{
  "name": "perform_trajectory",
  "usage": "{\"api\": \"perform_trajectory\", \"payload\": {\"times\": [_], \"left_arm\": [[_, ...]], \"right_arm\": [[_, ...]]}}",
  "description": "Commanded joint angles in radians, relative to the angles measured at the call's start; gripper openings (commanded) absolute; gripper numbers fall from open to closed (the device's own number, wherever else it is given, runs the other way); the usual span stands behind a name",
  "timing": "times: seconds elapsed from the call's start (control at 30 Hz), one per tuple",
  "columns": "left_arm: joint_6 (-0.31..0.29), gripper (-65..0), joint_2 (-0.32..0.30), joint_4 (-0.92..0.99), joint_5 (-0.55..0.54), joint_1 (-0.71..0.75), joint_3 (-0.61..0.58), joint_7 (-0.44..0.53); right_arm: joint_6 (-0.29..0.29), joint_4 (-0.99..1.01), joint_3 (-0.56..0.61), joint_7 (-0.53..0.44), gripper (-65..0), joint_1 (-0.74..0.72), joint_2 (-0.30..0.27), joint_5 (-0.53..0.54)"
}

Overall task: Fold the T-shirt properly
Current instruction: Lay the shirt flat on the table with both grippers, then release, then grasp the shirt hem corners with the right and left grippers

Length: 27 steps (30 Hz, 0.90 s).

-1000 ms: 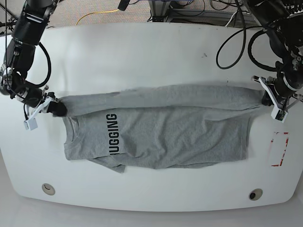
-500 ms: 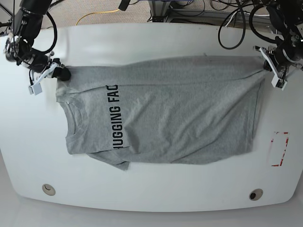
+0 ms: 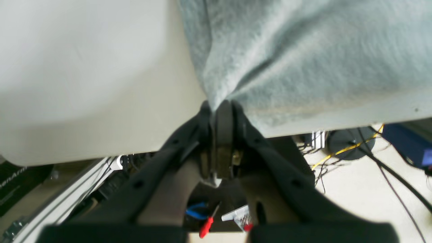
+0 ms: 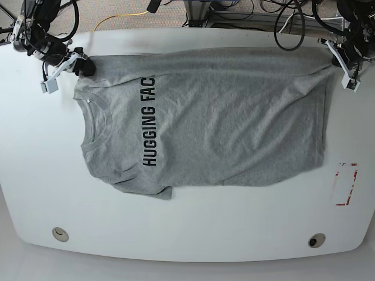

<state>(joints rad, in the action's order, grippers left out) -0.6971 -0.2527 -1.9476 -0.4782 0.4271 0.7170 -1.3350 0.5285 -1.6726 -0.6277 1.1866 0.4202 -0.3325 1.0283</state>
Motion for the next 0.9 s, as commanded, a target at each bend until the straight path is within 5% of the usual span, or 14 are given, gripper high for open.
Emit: {"api": "perform_trajectory", "payload": {"times": [0.0,0.13,0.27,0.6,0.87], "left_arm": [[-0.001,-57.8,-0.017,-0.014,0.006,0.013,0.002,-0.001],[-0.001,-34.2,-0.017,-0.014,0.006,0.017,0.01,-0.001],[-0.001,-17.1,-0.017,-0.014,0.006,0.008,0.011,0.001],[-0.001,-17.9,-0.015,-0.014,0.011,-0.178,0.013,-0.002],[-0.001,-17.9,0.0,-0.013,0.164,-0.348,0.0,-0.002]], "right_arm": [[0.005,-0.056,-0.011,-0.012,-29.6,0.012,-0.014,0.022],[0.005,-0.111,-0.013,-0.017,-14.1,0.026,-0.012,0.019],[0.005,-0.116,-0.033,-0.023,-11.9,-0.031,-0.012,0.016],[0.014,0.018,-0.031,-0.021,-11.4,-0.315,-0.02,-0.168],[0.015,0.282,-0.03,-0.024,-11.3,-0.616,-0.024,-0.359]]}}
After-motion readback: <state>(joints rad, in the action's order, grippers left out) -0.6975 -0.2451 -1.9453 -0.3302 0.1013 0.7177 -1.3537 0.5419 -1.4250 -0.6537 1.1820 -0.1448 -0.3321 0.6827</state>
